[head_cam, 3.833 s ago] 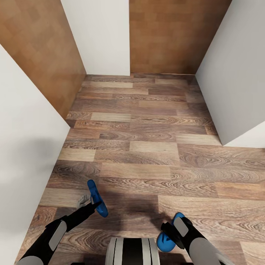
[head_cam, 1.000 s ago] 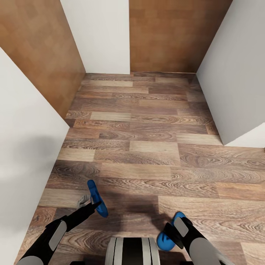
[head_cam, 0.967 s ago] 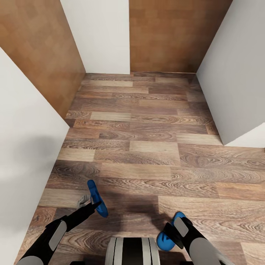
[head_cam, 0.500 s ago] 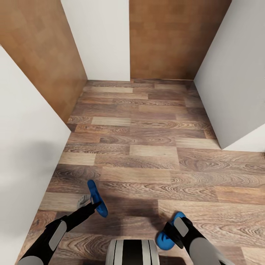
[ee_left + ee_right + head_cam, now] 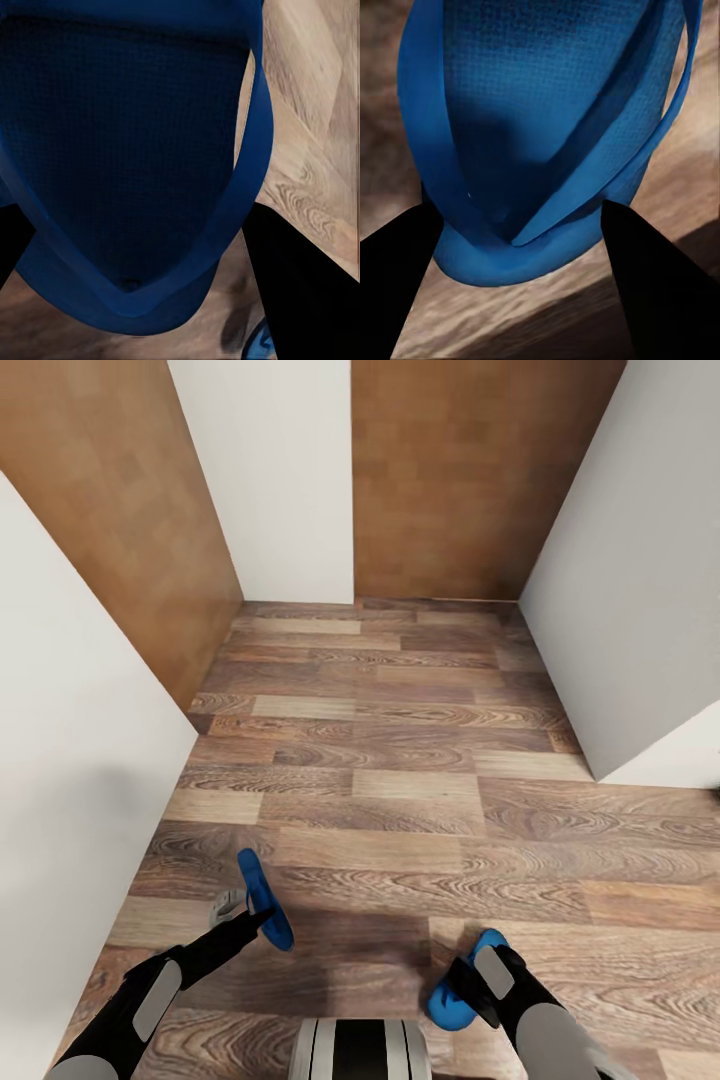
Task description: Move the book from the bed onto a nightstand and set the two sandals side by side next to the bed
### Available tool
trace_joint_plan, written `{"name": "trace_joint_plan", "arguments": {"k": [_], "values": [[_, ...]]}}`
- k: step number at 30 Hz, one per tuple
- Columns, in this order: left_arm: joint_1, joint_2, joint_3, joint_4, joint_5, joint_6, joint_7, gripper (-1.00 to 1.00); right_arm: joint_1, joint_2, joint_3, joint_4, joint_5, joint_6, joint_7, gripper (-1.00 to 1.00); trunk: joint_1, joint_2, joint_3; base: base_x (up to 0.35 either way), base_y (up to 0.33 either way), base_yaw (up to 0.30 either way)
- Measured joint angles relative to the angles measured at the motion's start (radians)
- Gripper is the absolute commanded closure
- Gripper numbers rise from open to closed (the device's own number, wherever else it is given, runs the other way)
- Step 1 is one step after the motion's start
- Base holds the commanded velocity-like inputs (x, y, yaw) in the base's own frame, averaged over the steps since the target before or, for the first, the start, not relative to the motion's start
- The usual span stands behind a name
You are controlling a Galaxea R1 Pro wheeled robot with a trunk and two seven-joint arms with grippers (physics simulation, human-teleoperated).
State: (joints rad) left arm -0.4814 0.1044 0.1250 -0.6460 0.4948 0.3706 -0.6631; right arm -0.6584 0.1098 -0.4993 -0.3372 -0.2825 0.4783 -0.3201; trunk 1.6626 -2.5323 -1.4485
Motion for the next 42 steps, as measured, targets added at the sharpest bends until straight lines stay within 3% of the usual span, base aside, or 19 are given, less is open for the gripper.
{"name": "trace_joint_plan", "arguments": {"k": [2,5,8,9,12,15,17,19,22,25,27,34,42], "values": [[0.0,0.0,0.001,0.0,-0.001,0.0,-0.001,1.0,0.002,-0.021,0.0,-0.066,0.005,0.005,0.057,1.0,-0.001,0.0,0.008,0.0,0.0,0.0],[0.0,0.0,0.001,0.0,-0.002,0.0,-0.002,1.0,0.009,-0.109,-0.002,-0.178,-0.003,0.045,0.22,1.0,-0.002,0.001,0.019,0.0,0.0,0.0],[0.0,0.0,0.0,-0.001,-0.001,0.0,-0.002,1.0,0.015,-0.275,0.001,-0.263,-0.018,0.142,0.521,1.0,-0.004,0.002,0.031,0.0,0.0,0.0],[0.0,0.0,0.0,-0.001,-0.001,0.0,-0.002,1.0,0.016,-0.297,0.001,-0.265,-0.015,0.15,0.573,1.0,-0.004,0.002,0.035,0.0,0.0,0.0],[0.0,0.0,-0.002,-0.002,-0.002,0.0,-0.001,1.0,0.035,-0.414,-0.001,-0.275,-0.011,0.173,0.87,1.0,-0.005,0.003,0.046,0.0,0.0,0.0],[0.0,0.0,-0.002,-0.002,-0.001,0.0,-0.003,1.0,0.102,-0.504,0.001,-0.223,0.017,0.172,1.173,1.0,-0.007,0.003,0.058,0.0,0.0,0.0],[0.0,0.0,-0.003,-0.002,-0.001,0.001,-0.005,1.0,0.149,-0.523,0.001,-0.194,0.036,0.17,1.285,1.0,-0.008,0.004,0.066,0.0,0.0,0.0],[0.0,-0.001,-0.003,-0.002,-0.001,0.002,-0.005,1.0,0.196,-0.531,0.001,-0.172,0.066,0.117,1.341,1.0,-0.008,0.004,0.073,0.0,0.0,0.0],[0.0,-0.002,-0.004,-0.001,-0.002,0.002,-0.005,1.0,0.24,-0.535,0.002,-0.091,0.108,-0.067,1.37,1.0,-0.01,0.005,0.085,0.0,0.0,0.0],[0.0,-0.003,-0.004,-0.001,-0.001,0.002,-0.007,1.0,0.251,-0.536,0.001,-0.004,0.121,-0.196,1.376,1.0,-0.011,0.006,0.097,0.0,0.0,0.0],[0.0,-0.003,-0.004,-0.001,-0.001,0.002,-0.007,1.0,0.253,-0.536,-0.002,0.036,0.126,-0.243,1.375,1.0,-0.012,0.006,0.104,0.0,0.0,0.0],[0.0,-0.006,-0.004,0.0,-0.002,0.002,-0.006,1.0,0.255,-0.536,-0.009,0.079,0.129,-0.276,1.366,1.0,-0.015,0.008,0.131,0.0,0.0,0.0],[0.0,-0.025,-0.004,0.0,-0.004,0.001,-0.004,1.0,0.255,-0.536,-0.01,0.2,0.125,-0.283,1.383,1.0,-0.019,0.01,0.162,0.0,0.0,0.0]]}}
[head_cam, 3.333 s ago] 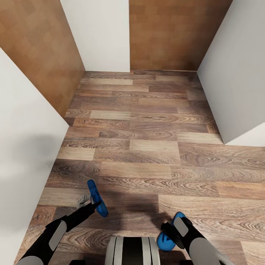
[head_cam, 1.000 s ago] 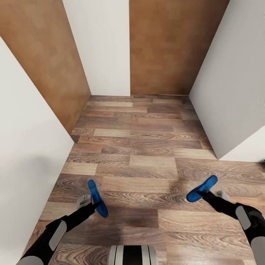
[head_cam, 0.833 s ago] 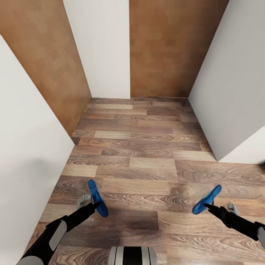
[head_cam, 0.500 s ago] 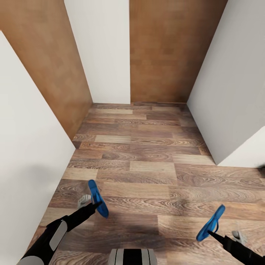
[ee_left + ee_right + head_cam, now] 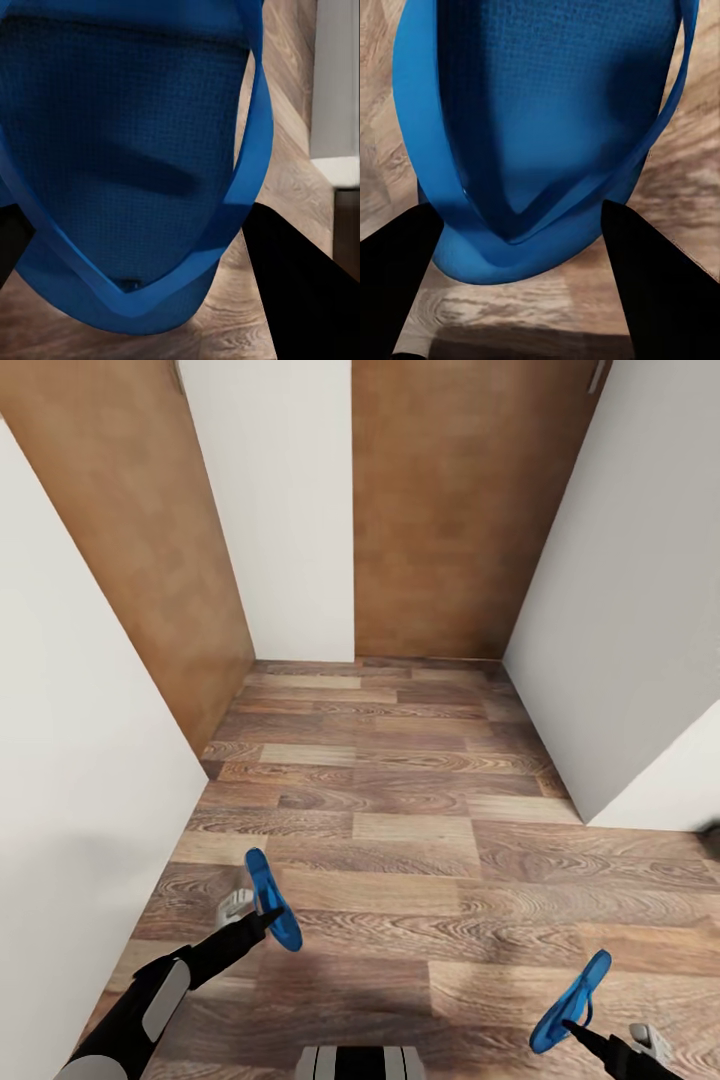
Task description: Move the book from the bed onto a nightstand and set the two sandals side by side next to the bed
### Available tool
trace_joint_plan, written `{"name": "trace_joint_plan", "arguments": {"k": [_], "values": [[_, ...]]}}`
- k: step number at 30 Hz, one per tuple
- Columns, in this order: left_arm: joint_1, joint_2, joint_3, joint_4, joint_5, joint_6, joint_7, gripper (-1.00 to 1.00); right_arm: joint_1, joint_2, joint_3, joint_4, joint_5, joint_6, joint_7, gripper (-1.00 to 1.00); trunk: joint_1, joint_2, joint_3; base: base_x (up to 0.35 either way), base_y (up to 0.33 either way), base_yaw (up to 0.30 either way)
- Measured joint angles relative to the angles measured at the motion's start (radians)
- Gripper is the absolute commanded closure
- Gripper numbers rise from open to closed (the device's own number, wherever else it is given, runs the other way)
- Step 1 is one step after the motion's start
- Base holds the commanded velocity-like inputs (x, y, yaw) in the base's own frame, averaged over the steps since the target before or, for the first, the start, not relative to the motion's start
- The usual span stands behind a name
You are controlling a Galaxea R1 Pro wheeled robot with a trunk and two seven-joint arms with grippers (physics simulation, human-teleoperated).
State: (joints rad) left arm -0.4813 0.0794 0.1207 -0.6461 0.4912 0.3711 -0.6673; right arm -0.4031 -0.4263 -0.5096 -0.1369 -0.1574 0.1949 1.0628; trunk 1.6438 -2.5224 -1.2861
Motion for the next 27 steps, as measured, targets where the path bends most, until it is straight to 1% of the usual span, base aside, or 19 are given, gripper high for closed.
{"name": "trace_joint_plan", "arguments": {"k": [1,3,4,5,6,7,8,9,11,14,16,18,21,24,26,27], "values": [[0.0,-0.002,0.0,0.0,0.0,0.0,0.0,1.0,0.0,0.0,0.0,0.0,0.003,-0.014,0.015,1.0,0.0,0.0,0.004,0.0,0.0,0.0],[0.0,-0.004,0.0,0.0,-0.001,0.0,0.001,1.0,0.0,0.0,0.002,-0.003,0.008,-0.056,0.079,1.0,-0.001,0.001,0.012,0.0,0.0,0.0],[0.0,-0.004,0.0,0.0,-0.001,0.0,0.001,1.0,0.0,0.0,0.004,-0.004,0.012,-0.091,0.141,1.0,-0.002,0.001,0.016,0.0,0.0,0.0],[0.0,-0.005,0.0,0.0,-0.001,0.0,0.001,1.0,0.0,0.0,0.005,-0.005,0.025,-0.122,0.207,1.0,-0.002,0.001,0.019,0.0,0.0,0.0],[0.0,-0.005,0.0,0.0,-0.001,0.0,0.001,1.0,0.0,0.0,0.008,-0.006,0.049,-0.146,0.263,1.0,-0.003,0.001,0.023,0.0,0.0,0.0],[0.0,-0.005,0.0,0.0,-0.001,0.0,0.001,1.0,0.0,0.0,0.008,-0.006,0.064,-0.155,0.284,1.0,-0.003,0.002,0.027,0.0,0.0,0.0],[0.0,-0.005,0.0,0.0,-0.001,0.0,0.001,1.0,0.0,0.001,0.014,-0.006,0.104,-0.171,0.324,1.0,-0.004,0.002,0.031,0.0,0.0,0.0],[0.0,-0.006,0.0,0.0,-0.001,0.0,0.001,1.0,0.0,0.001,0.013,-0.006,0.127,-0.178,0.339,1.0,-0.004,0.002,0.035,0.0,0.0,0.0],[0.0,-0.006,0.0,0.0,-0.001,0.0,0.001,1.0,0.0,0.002,0.011,-0.006,0.153,-0.186,0.351,1.0,-0.005,0.003,0.043,0.0,0.0,0.0],[0.001,-0.005,0.0,0.006,-0.003,-0.001,0.001,1.0,0.0,0.002,0.008,-0.005,0.164,-0.19,0.354,1.0,-0.006,0.003,0.054,0.0,0.0,0.0],[0.001,-0.002,0.0,0.028,-0.006,-0.004,0.0,1.0,0.0,0.002,0.007,-0.004,0.167,-0.191,0.355,1.0,-0.007,0.004,0.062,0.0,0.0,0.0],[0.002,0.001,0.0,0.061,-0.007,-0.021,0.0,1.0,0.0,0.002,0.007,-0.003,0.168,-0.191,0.354,1.0,-0.008,0.004,0.07,0.0,0.0,0.0],[0.002,0.008,-0.001,0.112,-0.008,-0.07,0.0,1.0,0.0,0.002,0.007,-0.003,0.168,-0.191,0.354,1.0,-0.009,0.005,0.081,0.0,0.0,0.0],[0.002,0.012,-0.011,0.161,-0.036,-0.134,-0.003,1.0,0.0,0.001,0.005,-0.003,0.167,-0.191,0.353,1.0,-0.011,0.006,0.093,0.0,0.0,0.0],[0.002,0.012,-0.018,0.176,-0.063,-0.155,-0.023,1.0,0.0,0.001,0.003,-0.003,0.166,-0.191,0.353,1.0,-0.012,0.006,0.101,0.0,0.0,0.0],[0.002,0.013,-0.02,0.181,-0.08,-0.162,-0.043,1.0,0.0,0.0,0.003,-0.004,0.166,-0.191,0.353,1.0,-0.012,0.006,0.104,0.0,0.0,0.0]]}}
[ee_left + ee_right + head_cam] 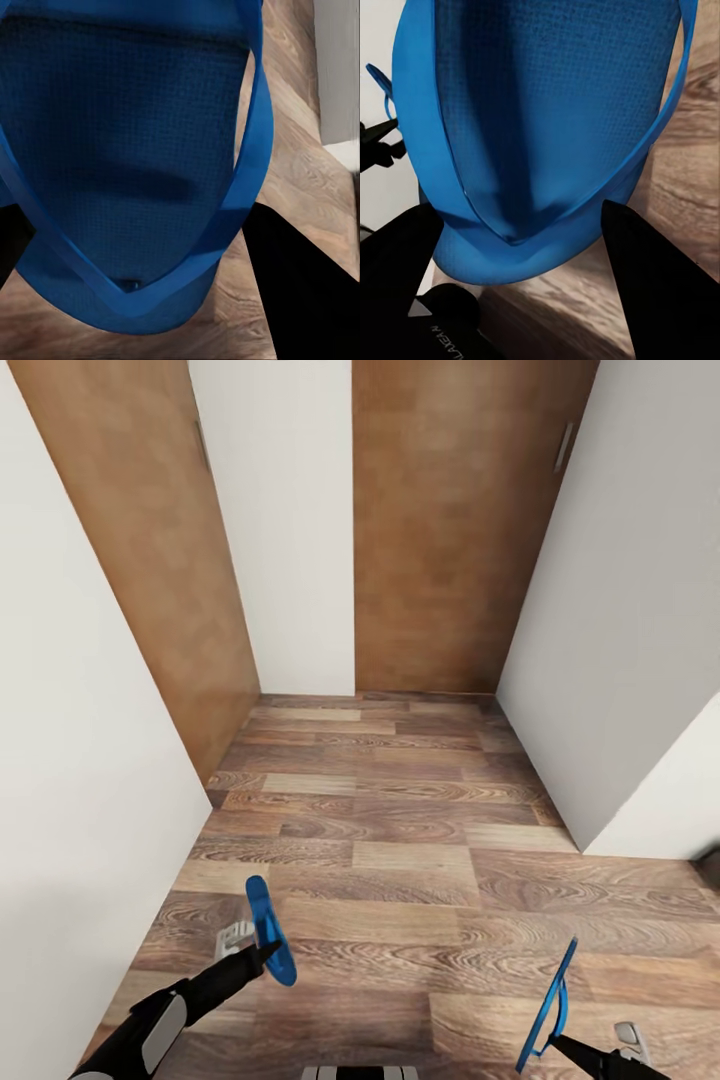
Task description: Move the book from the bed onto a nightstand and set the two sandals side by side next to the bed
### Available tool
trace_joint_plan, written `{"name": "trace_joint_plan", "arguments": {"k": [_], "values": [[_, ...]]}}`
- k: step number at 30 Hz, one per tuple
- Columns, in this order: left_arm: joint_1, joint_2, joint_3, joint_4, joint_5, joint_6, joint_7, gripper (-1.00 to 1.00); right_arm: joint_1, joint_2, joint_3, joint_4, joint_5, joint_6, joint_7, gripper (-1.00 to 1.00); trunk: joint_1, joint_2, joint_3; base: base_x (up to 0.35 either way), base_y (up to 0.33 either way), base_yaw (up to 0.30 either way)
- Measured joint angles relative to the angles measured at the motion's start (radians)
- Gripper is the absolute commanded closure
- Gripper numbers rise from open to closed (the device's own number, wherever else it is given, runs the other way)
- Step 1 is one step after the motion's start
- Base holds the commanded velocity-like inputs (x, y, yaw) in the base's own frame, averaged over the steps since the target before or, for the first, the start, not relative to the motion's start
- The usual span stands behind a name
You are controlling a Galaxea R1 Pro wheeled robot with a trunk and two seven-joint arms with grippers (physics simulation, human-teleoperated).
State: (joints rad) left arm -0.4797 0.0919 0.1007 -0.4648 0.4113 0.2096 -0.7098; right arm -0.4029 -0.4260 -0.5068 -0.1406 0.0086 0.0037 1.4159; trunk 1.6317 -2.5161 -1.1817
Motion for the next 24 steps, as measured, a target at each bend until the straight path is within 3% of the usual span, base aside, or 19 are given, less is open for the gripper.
{"name": "trace_joint_plan", "arguments": {"k": [3,19,24], "values": [[0.0,0.001,0.0,0.006,-0.017,-0.006,-0.021,1.0,0.0,0.0,0.0,-0.001,0.0,0.0,0.0,1.0,-0.001,0.001,0.012,0.0,0.0,0.0],[0.0,0.0,-0.002,0.045,-0.022,-0.011,-0.026,1.0,0.0,0.001,-0.002,0.005,-0.001,0.0,-0.006,1.0,-0.009,0.004,0.074,0.0,0.0,0.0],[0.0,-0.001,-0.002,0.046,-0.022,-0.012,-0.026,1.0,0.0,0.002,-0.002,0.003,-0.001,0.0,-0.057,1.0,-0.011,0.006,0.093,0.0,0.0,0.0]]}}
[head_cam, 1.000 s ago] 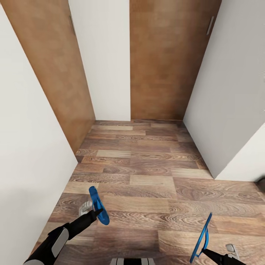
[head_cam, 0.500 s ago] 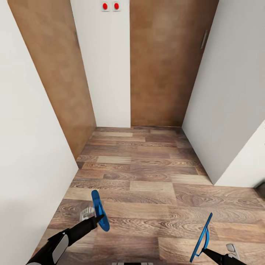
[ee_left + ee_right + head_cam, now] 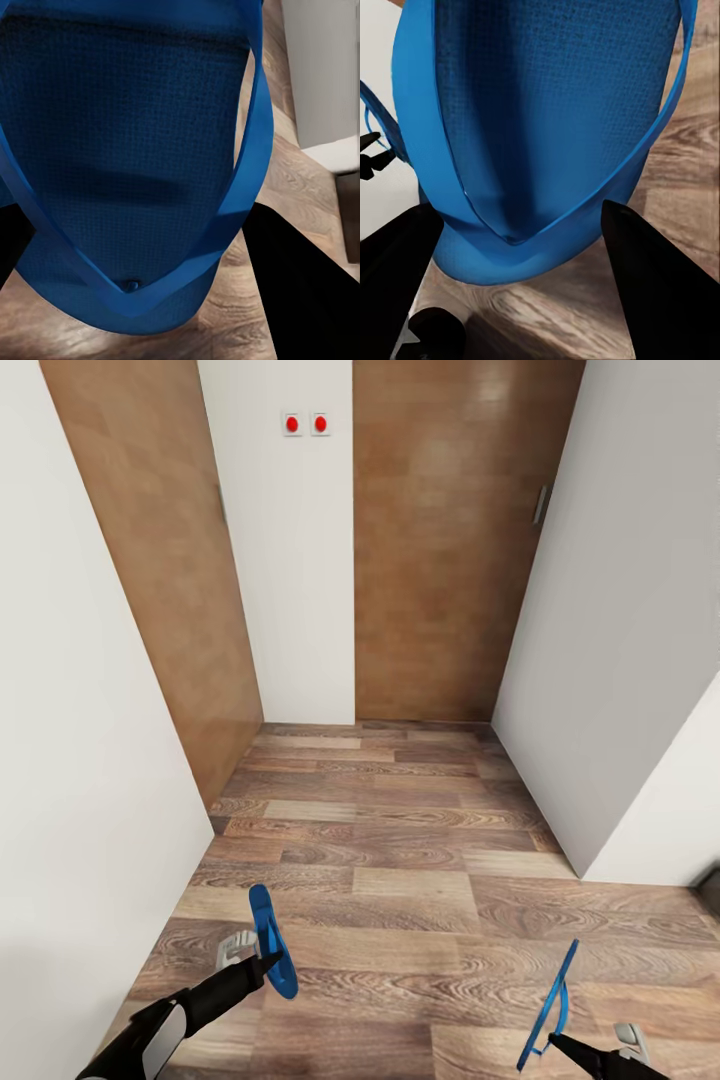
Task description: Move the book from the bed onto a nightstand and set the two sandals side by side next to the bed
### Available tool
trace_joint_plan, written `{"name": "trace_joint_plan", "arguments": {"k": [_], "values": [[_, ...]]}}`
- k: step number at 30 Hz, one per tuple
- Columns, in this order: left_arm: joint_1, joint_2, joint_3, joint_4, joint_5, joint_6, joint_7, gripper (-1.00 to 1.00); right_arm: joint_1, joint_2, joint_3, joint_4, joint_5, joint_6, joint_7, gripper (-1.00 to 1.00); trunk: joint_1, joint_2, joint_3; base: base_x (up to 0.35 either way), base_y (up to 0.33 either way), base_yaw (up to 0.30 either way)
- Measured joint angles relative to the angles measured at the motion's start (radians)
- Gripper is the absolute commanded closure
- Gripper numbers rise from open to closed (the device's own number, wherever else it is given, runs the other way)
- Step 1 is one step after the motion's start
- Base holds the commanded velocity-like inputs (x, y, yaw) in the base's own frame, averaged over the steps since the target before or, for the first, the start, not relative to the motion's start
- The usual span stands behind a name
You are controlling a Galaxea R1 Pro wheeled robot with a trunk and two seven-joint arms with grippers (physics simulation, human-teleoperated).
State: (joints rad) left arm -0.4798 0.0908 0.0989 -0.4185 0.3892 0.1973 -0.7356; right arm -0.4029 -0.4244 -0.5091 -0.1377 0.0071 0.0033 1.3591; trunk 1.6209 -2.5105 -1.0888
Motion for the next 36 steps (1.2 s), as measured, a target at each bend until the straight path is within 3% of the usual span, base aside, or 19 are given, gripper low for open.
{"name": "trace_joint_plan", "arguments": {"k": [11,15,19,21,24,27,30,33,36], "values": [[0.0,0.0,0.0,0.065,-0.003,-0.039,0.003,1.0,0.0,0.012,0.011,-0.002,0.007,-0.014,-0.234,1.0,-0.005,0.003,0.043,0.0,0.0,0.0],[0.0,-0.001,-0.001,0.09,-0.012,-0.07,0.004,1.0,0.0,0.074,0.017,-0.005,0.013,-0.009,-0.394,1.0,-0.007,0.004,0.058,0.0,0.0,0.0],[0.0,0.0,-0.004,0.121,-0.045,-0.092,0.006,1.0,-0.003,0.094,0.014,-0.01,0.013,0.01,-0.438,1.0,-0.009,0.004,0.073,0.0,0.0,0.0],[0.0,0.0,-0.006,0.147,-0.064,-0.111,0.006,1.0,-0.006,0.097,0.015,-0.015,0.013,0.045,-0.442,1.0,-0.009,0.005,0.081,0.0,0.0,0.0],[0.0,-0.002,-0.005,0.173,-0.08,-0.151,0.005,1.0,-0.008,0.098,0.015,-0.05,0.012,0.165,-0.444,1.0,-0.011,0.006,0.093,0.0,0.0,0.0],[0.0,-0.006,-0.006,0.184,-0.087,-0.171,0.005,1.0,-0.009,0.099,0.013,-0.145,0.008,0.27,-0.41,1.0,-0.012,0.006,0.105,0.0,0.0,0.0],[0.0,-0.008,-0.007,0.193,-0.088,-0.176,0.005,1.0,-0.009,0.099,0.018,-0.182,0.011,0.293,-0.337,1.0,-0.014,0.007,0.116,0.0,0.0,0.0],[0.0,-0.008,-0.008,0.215,-0.091,-0.18,0.004,1.0,-0.008,0.1,0.03,-0.198,0.013,0.297,-0.219,1.0,-0.015,0.008,0.128,0.0,0.0,0.0],[0.0,-0.008,-0.007,0.221,-0.092,-0.181,0.004,1.0,-0.006,0.1,0.04,-0.191,0.018,0.274,-0.182,1.0,-0.016,0.008,0.139,0.0,0.0,0.0]]}}
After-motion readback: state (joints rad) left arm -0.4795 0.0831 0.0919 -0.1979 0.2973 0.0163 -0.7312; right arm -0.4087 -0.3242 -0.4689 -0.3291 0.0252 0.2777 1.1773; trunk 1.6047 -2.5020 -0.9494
